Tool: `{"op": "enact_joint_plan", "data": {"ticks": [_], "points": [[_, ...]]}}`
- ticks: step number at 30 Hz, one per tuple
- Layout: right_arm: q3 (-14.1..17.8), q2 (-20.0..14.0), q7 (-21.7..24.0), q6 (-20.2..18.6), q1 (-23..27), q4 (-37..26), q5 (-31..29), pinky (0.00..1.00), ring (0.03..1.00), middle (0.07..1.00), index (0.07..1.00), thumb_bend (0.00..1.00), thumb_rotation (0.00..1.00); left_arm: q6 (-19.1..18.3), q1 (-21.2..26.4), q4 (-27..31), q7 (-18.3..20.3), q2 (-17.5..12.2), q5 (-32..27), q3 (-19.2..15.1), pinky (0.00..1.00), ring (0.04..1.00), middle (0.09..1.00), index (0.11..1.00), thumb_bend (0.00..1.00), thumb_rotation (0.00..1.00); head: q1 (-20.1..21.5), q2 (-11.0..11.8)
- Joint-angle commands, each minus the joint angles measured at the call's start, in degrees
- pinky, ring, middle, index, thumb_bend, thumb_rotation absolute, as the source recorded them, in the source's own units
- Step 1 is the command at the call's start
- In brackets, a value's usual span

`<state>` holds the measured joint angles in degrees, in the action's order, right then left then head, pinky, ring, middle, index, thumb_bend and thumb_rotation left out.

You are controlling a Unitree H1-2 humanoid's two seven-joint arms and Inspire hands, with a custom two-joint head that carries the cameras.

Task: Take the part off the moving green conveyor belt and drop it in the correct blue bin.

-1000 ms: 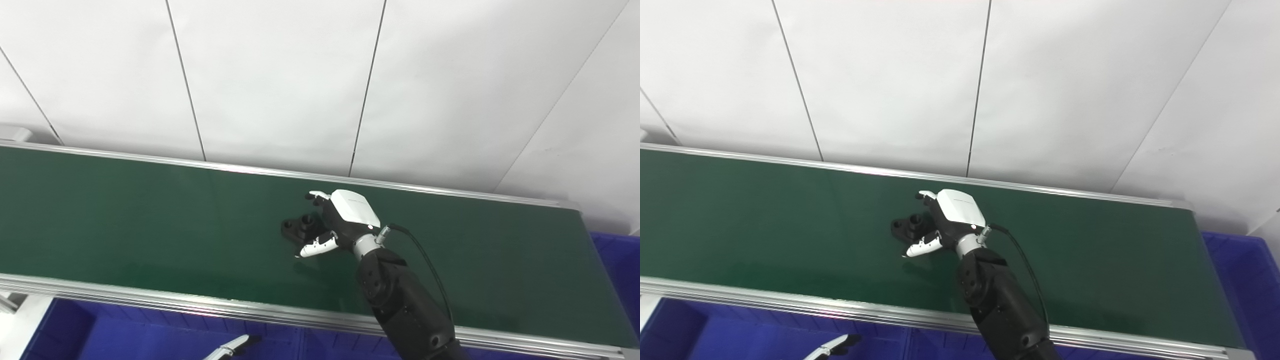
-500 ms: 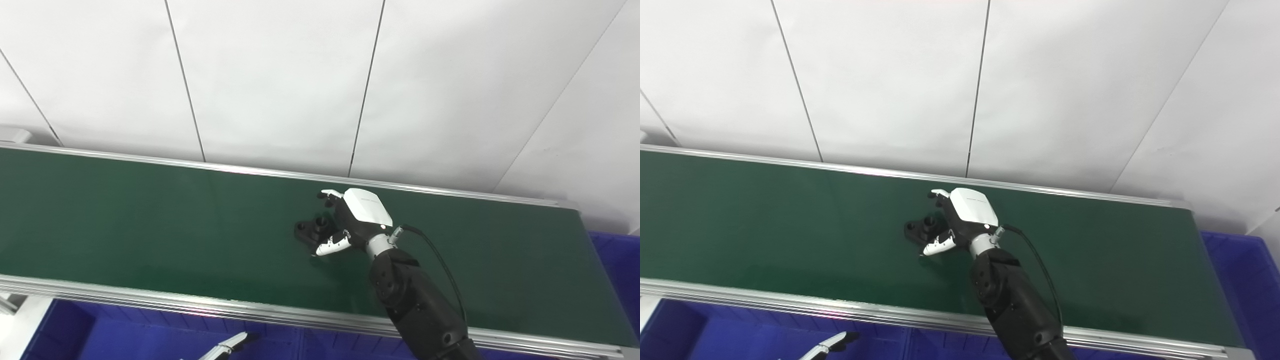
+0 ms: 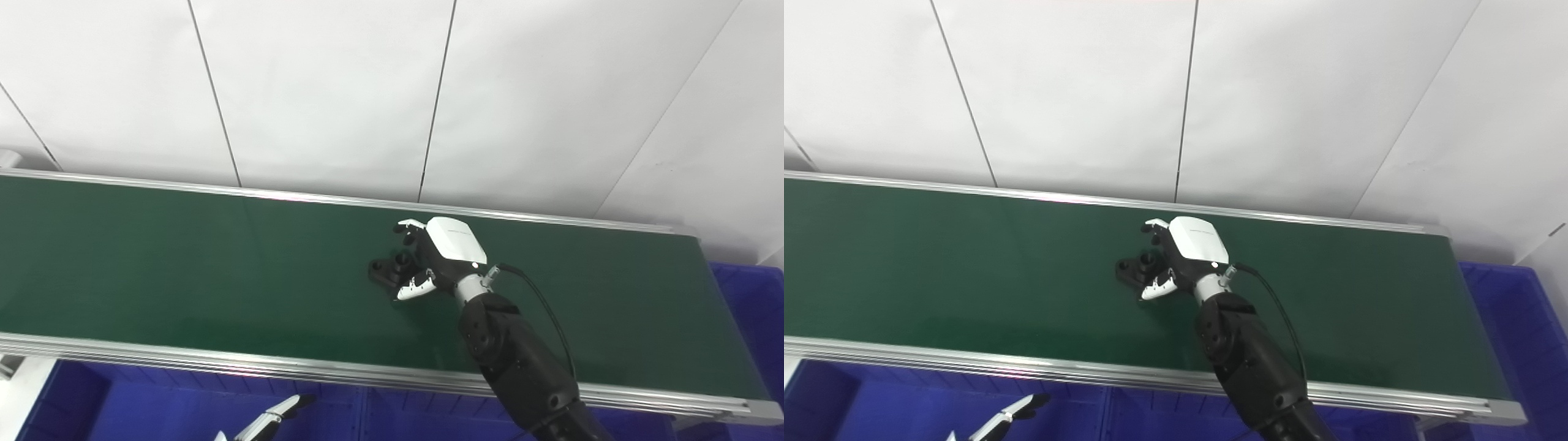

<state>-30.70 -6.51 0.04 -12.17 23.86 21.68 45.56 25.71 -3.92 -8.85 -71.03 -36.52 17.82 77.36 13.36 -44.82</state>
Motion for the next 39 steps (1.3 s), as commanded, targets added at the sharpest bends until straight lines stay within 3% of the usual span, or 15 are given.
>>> {"op": "enact_joint_plan", "data": {"ticks": [1, 9, 10, 11, 13, 15, 17, 20, 35, 39], "points": [[-2.7, 1.0, 4.4, 1.7, -3.5, 0.5, -1.6, 0.52, 0.628, 0.711, 0.797, 0.68, 0.06, 1.2, 0.0, 1.5, -1.7, -1.4, 1.3, -0.2, 0.77, 0.843, 0.877, 0.874, 0.87, 0.39, 0.0, -0.3], [-4.0, 0.5, 3.7, 2.3, -5.8, -0.3, -1.4, 0.48, 0.575, 0.657, 0.783, 0.68, 0.03, 1.2, -0.2, 2.5, -1.7, -1.6, 0.8, -0.5, 0.77, 0.832, 0.867, 0.866, 0.88, 0.38, -0.1, -1.0], [-4.2, 0.4, 3.5, 2.4, -6.0, -0.5, -1.4, 0.46, 0.548, 0.572, 0.771, 0.62, 0.01, 1.2, -0.2, 2.7, -1.7, -1.6, 0.6, -0.3, 0.77, 0.832, 0.867, 0.866, 0.88, 0.37, -0.1, -1.0], [-4.2, 0.3, 3.1, 2.9, -6.3, -0.6, -1.6, 0.45, 0.544, 0.556, 0.769, 0.61, 0.01, 1.2, -0.2, 2.8, -1.7, -1.7, 0.5, -0.3, 0.77, 0.832, 0.867, 0.866, 0.88, 0.37, -0.1, -1.2], [-4.2, 0.1, 2.3, 3.6, -6.8, -0.7, -1.8, 0.43, 0.510, 0.507, 0.726, 0.57, 0.00, 1.2, -0.4, 2.7, -1.7, -1.6, 0.8, -0.6, 0.77, 0.829, 0.865, 0.868, 0.87, 0.37, -0.2, -1.2], [-4.2, 0.0, 1.5, 3.7, -7.2, -0.8, -1.8, 0.44, 0.505, 0.477, 0.576, 0.53, 0.00, 1.2, -0.3, 2.9, -1.7, -1.7, 0.6, -0.6, 0.76, 0.825, 0.861, 0.867, 0.87, 0.37, -0.2, -1.2], [-4.4, -0.2, 1.5, 3.3, -7.3, -0.8, -1.4, 0.41, 0.431, 0.495, 0.529, 0.52, 0.00, 1.2, -0.3, 3.1, -1.7, -1.7, 0.4, -0.6, 0.76, 0.824, 0.860, 0.867, 0.87, 0.37, -0.2, -1.3], [-4.6, -0.4, 1.6, 2.6, -7.4, -0.8, -0.7, 0.39, 0.408, 0.492, 0.527, 0.52, 0.00, 1.2, 0.0, 3.2, -1.7, -1.9, 0.2, -0.1, 0.77, 0.830, 0.865, 0.868, 0.87, 0.37, -0.2, -1.2], [-3.5, -1.8, 4.1, 1.6, -9.1, -5.6, -2.5, 0.38, 0.403, 0.504, 0.534, 0.51, 0.00, 1.2, 0.2, 2.4, -1.7, -1.8, 0.4, -0.3, 0.76, 0.834, 0.869, 0.868, 0.87, 0.37, -0.4, -1.0], [-2.7, -2.3, 5.2, -0.2, -10.3, -11.2, -2.5, 0.40, 0.404, 0.504, 0.537, 0.51, 0.00, 1.2, 0.0, 2.6, -1.7, -1.8, -0.1, -0.3, 0.76, 0.832, 0.868, 0.870, 0.88, 0.37, -0.5, -1.0]]}}
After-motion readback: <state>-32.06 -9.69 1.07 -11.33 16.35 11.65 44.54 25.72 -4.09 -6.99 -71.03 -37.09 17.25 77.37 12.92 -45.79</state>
